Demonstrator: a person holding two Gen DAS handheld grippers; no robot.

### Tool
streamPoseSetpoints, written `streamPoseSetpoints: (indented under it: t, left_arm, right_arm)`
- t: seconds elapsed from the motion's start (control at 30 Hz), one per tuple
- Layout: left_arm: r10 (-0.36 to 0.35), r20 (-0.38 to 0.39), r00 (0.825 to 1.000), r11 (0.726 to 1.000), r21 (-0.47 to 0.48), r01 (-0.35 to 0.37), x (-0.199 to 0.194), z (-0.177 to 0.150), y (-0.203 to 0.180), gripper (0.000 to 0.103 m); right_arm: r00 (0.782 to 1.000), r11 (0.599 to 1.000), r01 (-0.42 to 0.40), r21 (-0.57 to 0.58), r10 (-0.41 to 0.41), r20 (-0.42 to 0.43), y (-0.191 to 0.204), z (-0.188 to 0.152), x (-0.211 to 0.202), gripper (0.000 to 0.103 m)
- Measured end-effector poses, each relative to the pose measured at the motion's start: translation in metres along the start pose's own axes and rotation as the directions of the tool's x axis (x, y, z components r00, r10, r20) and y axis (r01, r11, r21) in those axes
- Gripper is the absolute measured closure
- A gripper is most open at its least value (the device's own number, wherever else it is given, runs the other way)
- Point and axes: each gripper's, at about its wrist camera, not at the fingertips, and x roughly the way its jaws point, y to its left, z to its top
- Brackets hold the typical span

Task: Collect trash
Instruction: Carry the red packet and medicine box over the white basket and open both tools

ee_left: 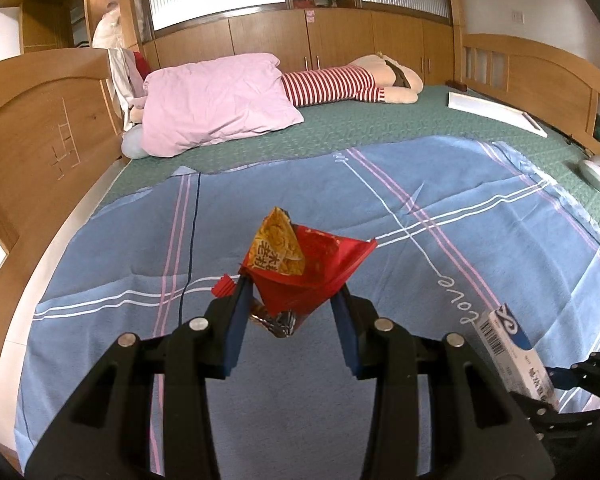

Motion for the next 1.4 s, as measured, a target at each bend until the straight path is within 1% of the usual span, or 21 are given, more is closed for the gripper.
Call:
streamPoseSetpoints:
  t: [0.1, 0.17, 0.23, 0.3, 0.33, 0.37, 0.43, 0.47, 0.57, 0.67, 0.73, 0.77, 0.87, 1.0, 1.03, 1.1, 1.17, 1.23, 1.27, 1.33, 1.4]
  left_arm:
    - [-0.002, 0.024, 1.0, 1.0, -0.03, 0.002, -0.018, 0.001, 0.0, 0.063]
    - [-0.008, 0.038, 0.999, 0.998, -0.054, 0.01, -0.041, 0.0, -0.006, 0.064]
    - [-0.051, 0.047, 0.998, 0.996, -0.076, 0.055, -0.064, -0.004, -0.015, 0.064]
    - [-0.113, 0.08, 0.99, 0.99, -0.081, 0.12, -0.096, -0.011, -0.031, 0.064]
    - [-0.131, 0.091, 0.987, 0.987, -0.078, 0.138, -0.107, -0.014, -0.037, 0.063]
    - [-0.155, 0.102, 0.983, 0.984, -0.075, 0.163, -0.121, -0.017, -0.045, 0.064]
    - [-0.202, 0.106, 0.974, 0.974, -0.077, 0.211, -0.142, -0.024, -0.06, 0.063]
    - [-0.229, 0.101, 0.968, 0.968, -0.08, 0.238, -0.151, -0.027, -0.069, 0.064]
    - [-0.282, 0.06, 0.957, 0.956, -0.067, 0.286, -0.171, -0.038, -0.096, 0.064]
    - [-0.318, 0.014, 0.948, 0.948, -0.014, 0.318, -0.188, -0.055, -0.131, 0.063]
    - [-0.338, -0.014, 0.941, 0.941, 0.017, 0.338, -0.197, -0.065, -0.151, 0.063]
    - [-0.356, -0.029, 0.934, 0.934, 0.032, 0.357, -0.203, -0.07, -0.162, 0.063]
    - [-0.391, -0.049, 0.919, 0.916, 0.075, 0.393, -0.218, -0.081, -0.187, 0.063]
    - [-0.407, -0.06, 0.912, 0.9, 0.146, 0.411, -0.237, -0.09, -0.21, 0.063]
    - [-0.417, -0.069, 0.906, 0.892, 0.159, 0.422, -0.238, -0.091, -0.215, 0.062]
    - [-0.445, -0.127, 0.886, 0.863, 0.203, 0.462, -0.237, -0.096, -0.231, 0.06]
    - [-0.459, -0.18, 0.87, 0.839, 0.232, 0.491, -0.235, -0.104, -0.244, 0.06]
    - [-0.466, -0.219, 0.857, 0.821, 0.256, 0.511, -0.233, -0.11, -0.255, 0.06]
    - [-0.463, -0.229, 0.856, 0.814, 0.272, 0.513, -0.232, -0.113, -0.26, 0.059]
    - [-0.456, -0.241, 0.857, 0.806, 0.296, 0.512, -0.23, -0.117, -0.265, 0.053]
    - [-0.447, -0.24, 0.862, 0.809, 0.302, 0.504, -0.23, -0.12, -0.266, 0.042]
  right_arm:
    - [0.997, 1.0, 0.009, -0.008, -0.009, 0.078, -0.004, 0.0, -0.033, 0.062]
    - [0.991, 0.999, 0.017, -0.03, -0.013, 0.137, -0.01, -0.005, -0.063, 0.062]
    - [0.986, 0.999, 0.009, -0.041, -0.002, 0.167, -0.021, -0.013, -0.09, 0.062]
    - [0.986, 0.999, -0.016, -0.029, 0.021, 0.168, -0.039, -0.025, -0.112, 0.062]
    - [0.985, 1.0, -0.023, -0.021, 0.026, 0.168, -0.046, -0.03, -0.12, 0.062]
    - [0.985, 1.0, -0.021, -0.007, 0.022, 0.171, -0.058, -0.038, -0.132, 0.062]
    - [0.983, 1.0, 0.011, 0.021, -0.015, 0.185, -0.08, -0.055, -0.155, 0.062]
    - [0.981, 0.999, 0.024, 0.033, -0.03, 0.19, -0.089, -0.063, -0.164, 0.062]
    - [0.976, 0.996, 0.048, 0.081, -0.064, 0.209, -0.117, -0.089, -0.195, 0.062]
    - [0.969, 0.991, 0.078, 0.111, -0.101, 0.225, -0.138, -0.114, -0.218, 0.062]
    - [0.969, 0.989, 0.082, 0.12, -0.108, 0.224, -0.148, -0.133, -0.232, 0.062]
    - [0.969, 0.989, 0.082, 0.12, -0.107, 0.221, -0.148, -0.138, -0.233, 0.062]
    - [0.972, 0.989, 0.08, 0.121, -0.104, 0.21, -0.159, -0.164, -0.245, 0.062]
    - [0.971, 0.982, 0.076, 0.17, -0.112, 0.212, -0.181, -0.189, -0.258, 0.062]
    - [0.971, 0.98, 0.069, 0.185, -0.109, 0.212, -0.186, -0.195, -0.261, 0.062]
    - [0.971, 0.977, 0.07, 0.203, -0.113, 0.211, -0.194, -0.202, -0.265, 0.062]
    - [0.969, 0.974, 0.078, 0.212, -0.124, 0.214, -0.199, -0.207, -0.267, 0.062]
    - [0.968, 0.974, 0.074, 0.214, -0.122, 0.22, -0.201, -0.211, -0.268, 0.062]
    - [0.968, 0.974, 0.071, 0.214, -0.119, 0.22, -0.2, -0.213, -0.267, 0.062]
    - [0.971, 0.976, 0.063, 0.208, -0.108, 0.214, -0.199, -0.213, -0.264, 0.062]
    - [0.974, 0.977, 0.061, 0.202, -0.103, 0.203, -0.196, -0.214, -0.26, 0.062]
